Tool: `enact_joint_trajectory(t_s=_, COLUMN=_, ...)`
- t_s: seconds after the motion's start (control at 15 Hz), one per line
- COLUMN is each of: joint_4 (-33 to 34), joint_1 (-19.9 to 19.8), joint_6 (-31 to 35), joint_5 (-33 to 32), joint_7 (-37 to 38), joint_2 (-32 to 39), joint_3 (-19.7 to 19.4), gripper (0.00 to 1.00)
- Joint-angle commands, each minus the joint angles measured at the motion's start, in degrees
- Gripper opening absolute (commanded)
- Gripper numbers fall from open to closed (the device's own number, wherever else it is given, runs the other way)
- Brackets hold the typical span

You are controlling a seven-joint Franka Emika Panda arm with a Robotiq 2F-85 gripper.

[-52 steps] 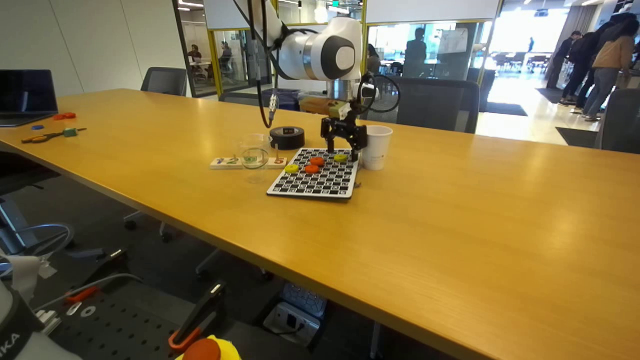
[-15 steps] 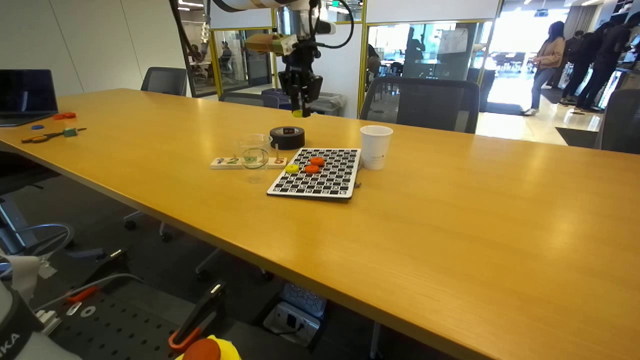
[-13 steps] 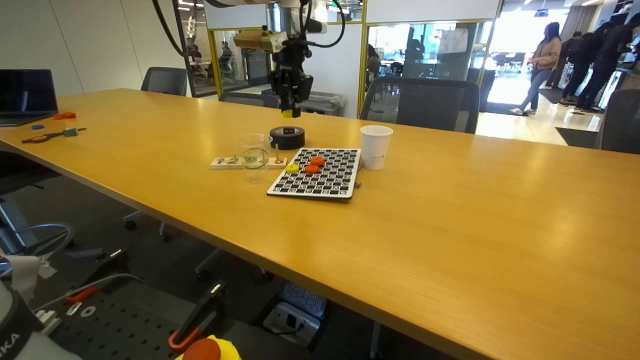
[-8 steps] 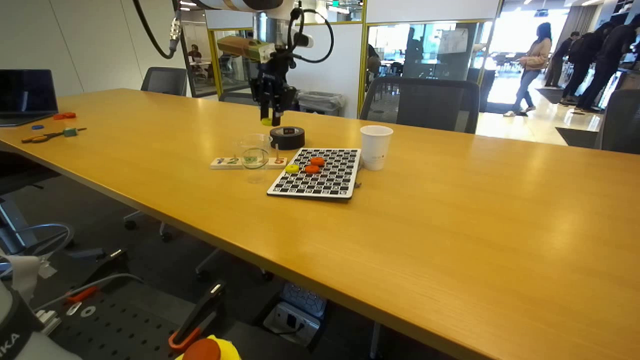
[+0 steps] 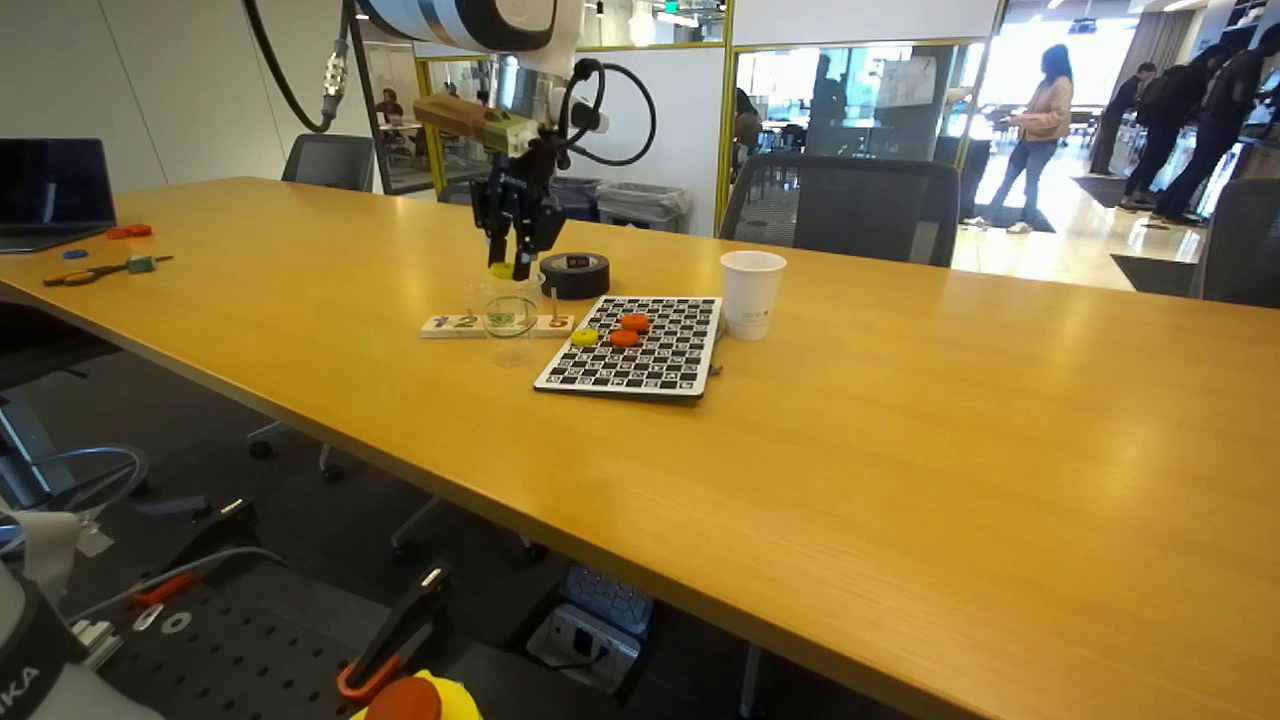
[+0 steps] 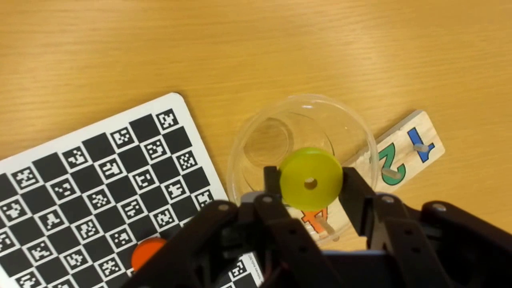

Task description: Put an orange block in the white cup then a yellow block in the clear cup, then put two orange blocks in the white cup then a yellow block in the clear cup and lastly the orange block in the white cup

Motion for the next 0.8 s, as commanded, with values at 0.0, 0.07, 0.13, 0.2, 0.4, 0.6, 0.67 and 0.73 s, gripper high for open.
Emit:
enact_joint_trajectory(t_s=0.0, joint_4=-0.79, joint_1=-0.42, joint_6=-0.91, joint_5=0.95, joint_7=-0.96, joint_2=-1.35, joint_3=0.36, gripper=0.23)
enact_joint_trajectory(t_s=0.07, joint_4=-0.81, joint_1=-0.38, joint_6=-0.71, joint_5=0.55, joint_7=-0.46, joint_2=-1.33, joint_3=0.28, gripper=0.67)
enact_joint_trajectory(t_s=0.13, joint_4=-0.87, joint_1=-0.35, joint_6=-0.08, joint_5=0.29, joint_7=0.03, joint_2=-1.30, joint_3=0.22, gripper=0.68)
enact_joint_trajectory(t_s=0.2, joint_4=-0.76, joint_1=-0.35, joint_6=0.32, joint_5=-0.04, joint_7=0.37, joint_2=-1.17, joint_3=0.14, gripper=0.73)
enact_joint_trajectory(t_s=0.4, joint_4=-0.12, joint_1=-0.57, joint_6=1.49, joint_5=-1.12, joint_7=1.63, joint_2=-0.97, joint_3=-0.38, gripper=0.97)
enact_joint_trajectory(t_s=0.6, joint_4=1.08, joint_1=-1.12, joint_6=3.74, joint_5=-2.14, joint_7=3.72, joint_2=-0.37, joint_3=-1.26, gripper=1.00)
enact_joint_trajectory(t_s=0.67, joint_4=1.34, joint_1=-1.29, joint_6=4.69, joint_5=-2.69, joint_7=4.49, joint_2=-0.12, joint_3=-1.57, gripper=1.00)
enact_joint_trajectory(t_s=0.73, joint_4=1.75, joint_1=-1.52, joint_6=5.42, joint_5=-3.28, joint_7=5.00, joint_2=0.20, joint_3=-1.91, gripper=1.00)
